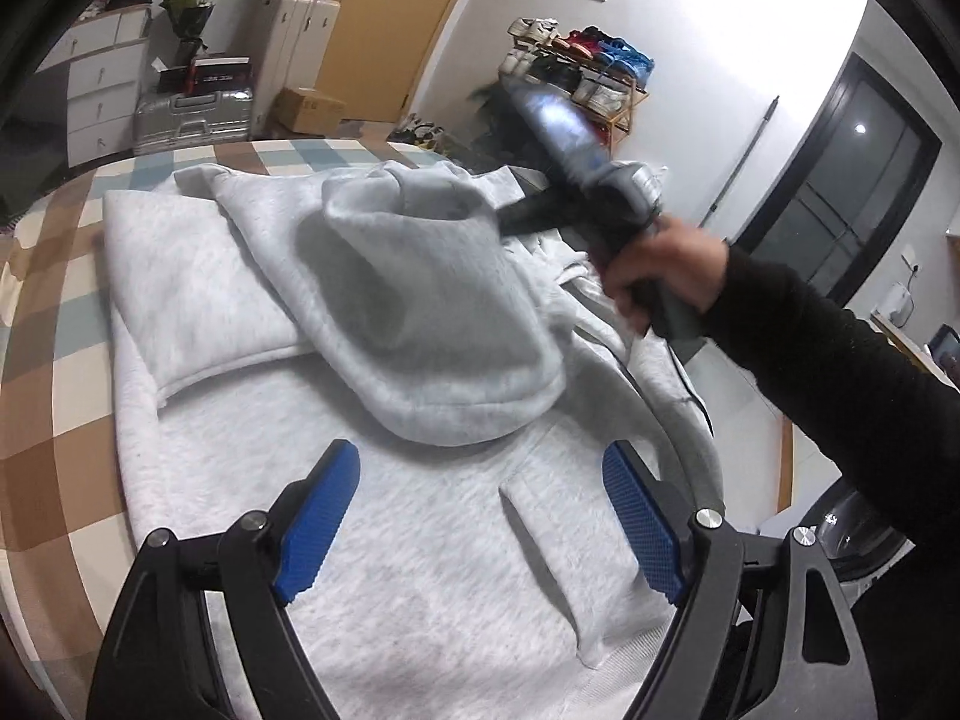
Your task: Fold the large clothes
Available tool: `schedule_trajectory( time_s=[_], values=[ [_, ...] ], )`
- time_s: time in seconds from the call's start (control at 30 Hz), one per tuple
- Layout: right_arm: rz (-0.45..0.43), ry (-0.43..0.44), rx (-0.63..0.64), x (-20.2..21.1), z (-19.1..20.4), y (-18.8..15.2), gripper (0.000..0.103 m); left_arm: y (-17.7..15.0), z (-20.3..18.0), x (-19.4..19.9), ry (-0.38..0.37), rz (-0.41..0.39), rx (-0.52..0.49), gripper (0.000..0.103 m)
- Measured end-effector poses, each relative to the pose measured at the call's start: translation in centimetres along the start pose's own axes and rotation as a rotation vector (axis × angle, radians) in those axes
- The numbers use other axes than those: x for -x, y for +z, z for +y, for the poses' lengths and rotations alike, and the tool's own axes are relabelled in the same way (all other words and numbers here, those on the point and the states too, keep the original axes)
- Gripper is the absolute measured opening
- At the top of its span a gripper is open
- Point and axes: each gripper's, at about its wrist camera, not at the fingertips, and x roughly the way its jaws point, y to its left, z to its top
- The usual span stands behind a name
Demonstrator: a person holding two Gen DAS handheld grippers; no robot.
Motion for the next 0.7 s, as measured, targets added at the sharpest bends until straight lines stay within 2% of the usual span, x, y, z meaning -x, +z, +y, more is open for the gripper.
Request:
schedule_trajectory(
  time_s=[0.07, 0.1, 0.17, 0.23, 0.3, 0.37, 0.43, 0.47, 0.5, 0.53, 0.57, 0.6, 0.63, 0.67, 0.7],
  values=[
    [-0.035, 0.077, -0.069, 1.4, -1.9, 0.6, 0.0, 0.3, -0.1, 0.4, -0.005, -0.008, 0.007, 0.08],
    [-0.075, 0.15, -0.122, 2.7, -3.2, 0.6, 0.002, 0.9, -0.1, 0.3, -0.002, -0.016, 0.01, 0.08],
    [-0.149, 0.231, -0.198, 4.9, -4.9, -0.2, 0.005, 2.4, -0.2, 0.0, 0.019, -0.038, 0.01, 0.08],
    [-0.216, 0.312, -0.257, 6.9, -5.6, -1.7, 0.012, 5.3, 0.3, -1.4, 0.062, -0.06, 0.039, 0.08],
    [-0.286, 0.356, -0.321, 8.9, -6.4, -4.2, 0.044, 7.7, 1.1, -3.7, 0.022, -0.039, 0.08, 0.08],
    [-0.346, 0.399, -0.385, 10.8, -6.7, -6.4, 0.06, 9.5, 2.1, -6.8, 0.011, 0.014, 0.113, 0.08],
    [-0.385, 0.439, -0.424, 12.2, -7.1, -8.8, 0.061, 11.3, 2.5, -10.5, 0.006, 0.072, 0.095, 0.08],
    [-0.395, 0.454, -0.435, 12.7, -7.3, -9.8, 0.062, 11.7, 2.4, -11.3, 0.046, 0.072, 0.069, 0.08],
    [-0.408, 0.461, -0.445, 13.7, -7.5, -11.2, 0.066, 12.2, 2.5, -13.0, 0.125, 0.096, 0.037, 0.08],
    [-0.423, 0.463, -0.452, 14.5, -7.6, -12.2, 0.068, 12.4, 2.6, -14.2, 0.154, 0.139, 0.029, 0.079],
    [-0.435, 0.46, -0.447, 15.4, -7.7, -13.3, 0.072, 12.5, 3.0, -15.7, 0.188, 0.19, 0.03, 0.069],
    [-0.446, 0.444, -0.436, 16.1, -7.8, -14.0, 0.073, 12.4, 3.4, -16.8, 0.216, 0.23, 0.034, 0.041],
    [-0.463, 0.42, -0.431, 16.7, -7.9, -14.7, 0.074, 12.1, 3.8, -18.1, 0.256, 0.275, 0.021, 0.029],
    [-0.483, 0.397, -0.431, 17.5, -8.1, -15.5, 0.079, 11.5, 3.6, -18.4, 0.294, 0.295, -0.004, 0.017],
    [-0.5, 0.386, -0.433, 18.0, -8.2, -16.2, 0.086, 11.2, 3.3, -19.0, 0.35, 0.294, -0.054, 0.012]
  ],
)
